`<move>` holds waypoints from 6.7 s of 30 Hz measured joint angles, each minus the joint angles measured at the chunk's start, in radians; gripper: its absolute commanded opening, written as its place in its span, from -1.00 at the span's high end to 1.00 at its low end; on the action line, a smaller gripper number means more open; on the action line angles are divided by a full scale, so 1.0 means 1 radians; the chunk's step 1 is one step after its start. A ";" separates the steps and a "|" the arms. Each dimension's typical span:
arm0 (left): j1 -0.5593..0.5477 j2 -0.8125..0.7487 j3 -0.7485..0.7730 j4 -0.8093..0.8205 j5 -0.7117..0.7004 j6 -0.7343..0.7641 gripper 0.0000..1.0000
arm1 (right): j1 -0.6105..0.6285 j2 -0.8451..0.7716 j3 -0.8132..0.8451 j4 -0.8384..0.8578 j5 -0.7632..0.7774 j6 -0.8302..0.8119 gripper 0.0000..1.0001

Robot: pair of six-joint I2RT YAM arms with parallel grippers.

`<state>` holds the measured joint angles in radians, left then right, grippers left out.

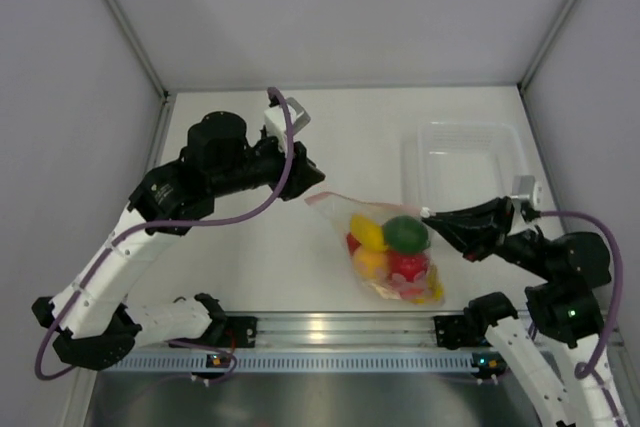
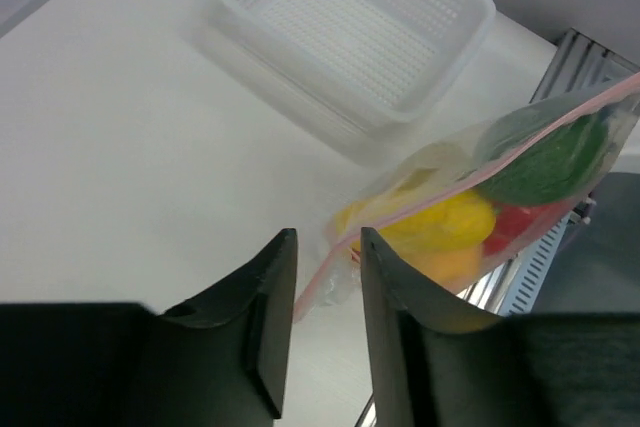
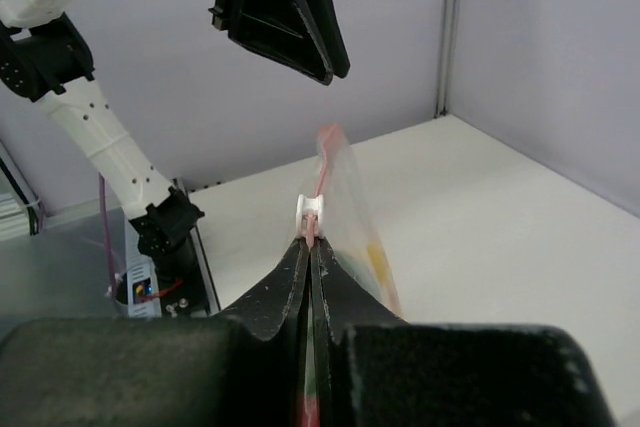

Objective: Open the zip-top bag and remove the fake food
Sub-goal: Pick up the zipper food storage bag at the center of the board, then unzip the zipper food storage bag at the center of the board.

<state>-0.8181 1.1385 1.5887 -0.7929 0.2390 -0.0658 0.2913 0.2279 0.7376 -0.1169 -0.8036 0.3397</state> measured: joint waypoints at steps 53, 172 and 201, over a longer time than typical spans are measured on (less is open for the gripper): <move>0.254 0.204 -0.032 0.301 0.848 0.181 -0.55 | 0.420 0.564 0.100 0.086 0.235 -0.242 1.00; 0.525 0.209 -0.108 0.031 0.818 0.461 1.00 | 0.420 0.165 0.018 -0.075 0.504 -0.314 1.00; 0.533 0.158 -0.105 0.030 0.834 0.451 -0.42 | 0.420 0.359 0.016 0.070 0.403 -0.284 1.00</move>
<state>-0.2855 1.2968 1.4841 -0.7631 1.0733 0.3847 0.7116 0.5869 0.7532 -0.0471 -0.4007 0.0559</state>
